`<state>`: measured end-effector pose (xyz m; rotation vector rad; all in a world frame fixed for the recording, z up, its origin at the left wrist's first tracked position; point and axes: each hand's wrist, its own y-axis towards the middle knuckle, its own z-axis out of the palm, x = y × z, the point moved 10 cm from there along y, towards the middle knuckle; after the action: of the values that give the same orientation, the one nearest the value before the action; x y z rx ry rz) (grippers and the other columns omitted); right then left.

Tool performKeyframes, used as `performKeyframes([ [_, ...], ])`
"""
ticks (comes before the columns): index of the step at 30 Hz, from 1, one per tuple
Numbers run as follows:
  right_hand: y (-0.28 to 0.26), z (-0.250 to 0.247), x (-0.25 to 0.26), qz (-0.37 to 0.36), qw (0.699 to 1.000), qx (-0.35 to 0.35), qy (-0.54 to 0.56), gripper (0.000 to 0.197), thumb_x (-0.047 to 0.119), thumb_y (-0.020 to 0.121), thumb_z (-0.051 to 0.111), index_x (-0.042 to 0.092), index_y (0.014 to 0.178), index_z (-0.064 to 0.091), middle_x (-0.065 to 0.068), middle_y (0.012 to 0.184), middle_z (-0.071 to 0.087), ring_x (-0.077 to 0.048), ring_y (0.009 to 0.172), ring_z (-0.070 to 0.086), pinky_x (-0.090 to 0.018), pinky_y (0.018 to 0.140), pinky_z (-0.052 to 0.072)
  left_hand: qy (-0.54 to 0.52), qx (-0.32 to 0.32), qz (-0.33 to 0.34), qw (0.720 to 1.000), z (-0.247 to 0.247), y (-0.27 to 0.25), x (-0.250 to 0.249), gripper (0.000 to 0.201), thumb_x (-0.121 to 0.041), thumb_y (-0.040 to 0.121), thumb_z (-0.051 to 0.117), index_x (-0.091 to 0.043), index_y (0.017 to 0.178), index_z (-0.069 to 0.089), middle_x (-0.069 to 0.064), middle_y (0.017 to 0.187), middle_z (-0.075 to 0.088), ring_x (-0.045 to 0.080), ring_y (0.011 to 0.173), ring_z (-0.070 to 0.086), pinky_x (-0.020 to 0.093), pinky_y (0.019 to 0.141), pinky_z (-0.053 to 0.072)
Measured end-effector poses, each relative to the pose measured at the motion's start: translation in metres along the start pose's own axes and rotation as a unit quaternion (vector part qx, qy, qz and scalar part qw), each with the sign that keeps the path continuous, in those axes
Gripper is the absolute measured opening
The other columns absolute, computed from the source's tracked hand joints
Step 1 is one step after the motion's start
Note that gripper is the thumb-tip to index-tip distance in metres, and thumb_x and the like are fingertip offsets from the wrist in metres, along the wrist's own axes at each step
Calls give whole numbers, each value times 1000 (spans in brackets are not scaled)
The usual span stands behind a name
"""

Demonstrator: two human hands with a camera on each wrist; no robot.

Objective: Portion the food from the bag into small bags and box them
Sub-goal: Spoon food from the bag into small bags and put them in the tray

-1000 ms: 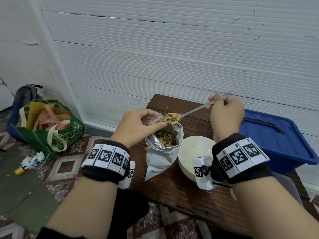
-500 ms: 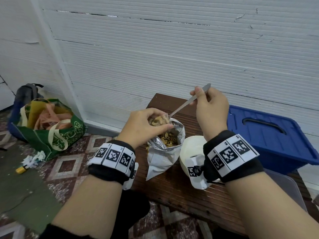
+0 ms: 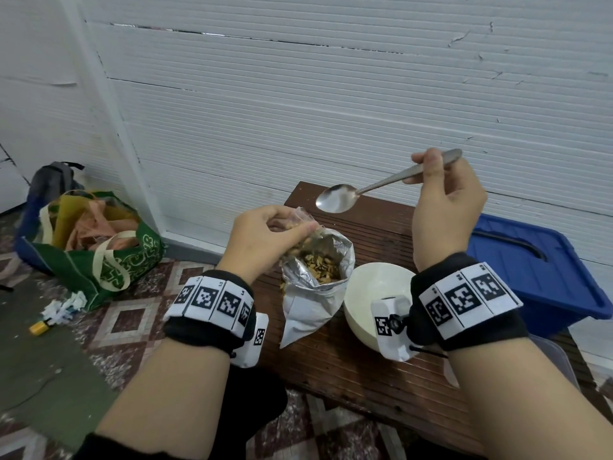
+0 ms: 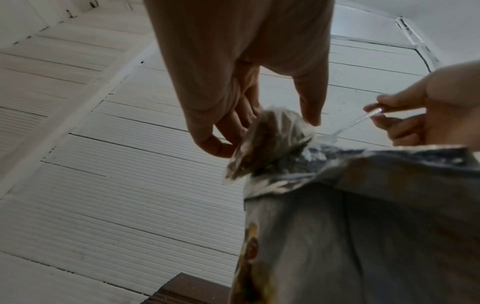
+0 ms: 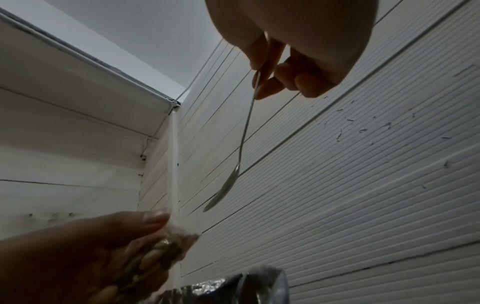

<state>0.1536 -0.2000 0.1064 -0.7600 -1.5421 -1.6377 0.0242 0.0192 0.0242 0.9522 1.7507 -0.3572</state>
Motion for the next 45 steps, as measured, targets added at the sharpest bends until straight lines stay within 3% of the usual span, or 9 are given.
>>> performKeyframes([
  [4, -6, -7, -19, 43, 996, 1, -84, 24, 27, 97, 52, 29, 76, 64, 13, 66, 62, 3, 64, 57, -7, 64, 42, -36, -17, 9, 999, -5, -1, -1, 23, -40, 71, 79, -29, 87, 68, -14, 88, 67, -5, 84, 61, 5, 69, 46],
  [7, -22, 6, -36, 60, 979, 75, -179, 26, 29, 95, 55, 18, 74, 67, 5, 61, 60, 2, 53, 50, -4, 53, 35, -82, -30, 24, 996, -8, -2, -6, 25, -38, 70, 80, -29, 92, 71, -13, 89, 71, -5, 84, 65, 11, 75, 51],
  [10, -44, 21, -55, 63, 964, 135, -221, 30, 29, 93, 57, 8, 76, 68, 1, 62, 59, -4, 53, 46, -16, 52, 33, -108, -43, 42, 992, -9, -4, -12, 26, -34, 73, 79, -29, 97, 72, -10, 92, 72, 2, 89, 67, 20, 81, 54],
  [17, -60, 25, -78, 114, 960, 155, -204, 17, 35, 88, 64, 21, 95, 59, 0, 84, 60, -15, 88, 53, -25, 76, 40, -111, -25, 65, 991, -2, -7, -21, 19, -29, 78, 75, -33, 96, 71, -7, 96, 72, 5, 92, 67, 21, 82, 54],
  [22, -40, 15, -34, 0, 962, 103, -251, 25, 41, 91, 58, 19, 100, 66, 0, 102, 53, -14, 104, 39, -16, 85, 20, -123, -16, 75, 989, 4, -8, -28, 21, -27, 80, 75, -32, 100, 71, -6, 101, 72, 8, 96, 66, 26, 86, 54],
  [29, -41, 52, -18, -43, 924, 240, -295, 33, 47, 92, 51, 22, 83, 71, 7, 80, 54, -18, 98, 44, -30, 90, 28, -139, 23, 91, 986, 20, -12, -36, 21, -25, 82, 72, -29, 103, 71, -6, 100, 74, 11, 98, 67, 30, 88, 54],
  [33, -40, 52, -25, -13, 940, 236, -246, 25, 44, 82, 50, 30, 69, 66, 6, 76, 64, -29, 93, 57, -47, 90, 42, -126, 34, 103, 986, 26, -15, -39, 22, -22, 83, 72, -28, 105, 71, -8, 100, 73, 9, 97, 67, 24, 85, 53],
  [41, -36, 42, -23, 43, 959, 226, -165, 23, 42, 78, 51, 35, 58, 61, 13, 69, 64, -28, 93, 59, -54, 90, 44, -185, 93, 88, 974, 41, -23, -47, 49, -26, 63, 79, -23, 111, 66, -10, 100, 73, 4, 97, 68, 16, 84, 51],
  [45, -34, 32, -15, 33, 963, 216, -158, 22, 40, 79, 52, 31, 61, 62, 9, 71, 64, -28, 91, 59, -53, 87, 45, -187, 142, 85, 968, 51, -25, -48, 57, -18, 64, 80, -17, 119, 63, -6, 110, 70, 6, 104, 66, 21, 93, 51],
])
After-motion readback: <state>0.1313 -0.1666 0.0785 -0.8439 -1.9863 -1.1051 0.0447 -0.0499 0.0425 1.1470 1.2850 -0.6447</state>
